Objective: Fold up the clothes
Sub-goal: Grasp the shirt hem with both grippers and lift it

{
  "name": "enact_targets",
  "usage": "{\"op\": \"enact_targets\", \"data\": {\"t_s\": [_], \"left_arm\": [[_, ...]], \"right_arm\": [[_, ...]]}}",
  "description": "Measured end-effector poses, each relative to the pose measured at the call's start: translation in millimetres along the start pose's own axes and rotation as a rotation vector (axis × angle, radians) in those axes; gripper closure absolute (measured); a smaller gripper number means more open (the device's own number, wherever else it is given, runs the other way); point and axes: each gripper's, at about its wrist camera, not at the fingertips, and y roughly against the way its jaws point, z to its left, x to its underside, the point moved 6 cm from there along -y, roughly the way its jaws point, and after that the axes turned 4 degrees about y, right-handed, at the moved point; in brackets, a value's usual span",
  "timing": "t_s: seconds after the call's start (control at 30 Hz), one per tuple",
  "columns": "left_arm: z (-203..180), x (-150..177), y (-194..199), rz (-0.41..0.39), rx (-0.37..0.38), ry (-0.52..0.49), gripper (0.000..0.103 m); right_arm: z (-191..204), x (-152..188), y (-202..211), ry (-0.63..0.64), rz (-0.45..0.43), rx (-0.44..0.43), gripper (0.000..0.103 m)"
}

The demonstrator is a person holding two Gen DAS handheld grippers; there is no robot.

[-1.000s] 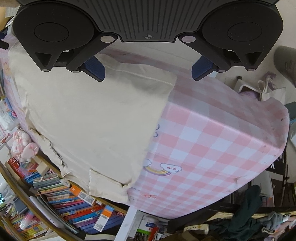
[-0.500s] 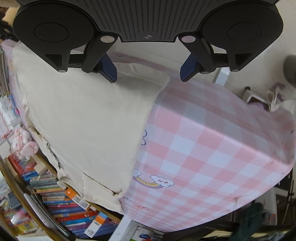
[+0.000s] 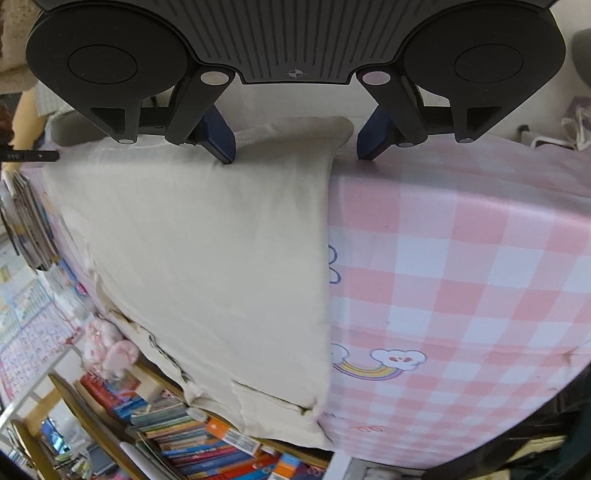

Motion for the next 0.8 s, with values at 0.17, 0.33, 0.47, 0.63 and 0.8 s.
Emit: {"op": "enact_targets", "data": {"t_s": [0.17,0.33,0.47,0.63,0.8], "left_arm": [[-1.7,-1.8,-4.4,0.016,0.011,-0.019,0.03],[-9.2,2.7,-3.5,0.021,0.002,-0.044,0.082],[-7.1,1.7,8.8,-0.013,0.021,-0.016,0.093],[-13.5,-0.9,25.9,-0.052,0.05,0.009,0.095],[-21.0,-0.8,39.1,-0.064,0.083,0.014,0.095]], "right_arm": [[-0.3,-3.8,-9.3,-0.007,0.06,-0.087,0.05],[1.0,-7.8,-6.8,-0.015,0.063,-0.121,0.077],[5.4,-9.4,2.3,-0.008,0.044,-0.138,0.091],[9.0,-10.4,20.4,-0.008,0.006,-0.167,0.094],[5.4,-7.3,35.8,-0.046,-0.01,-0.184,0.095]]}}
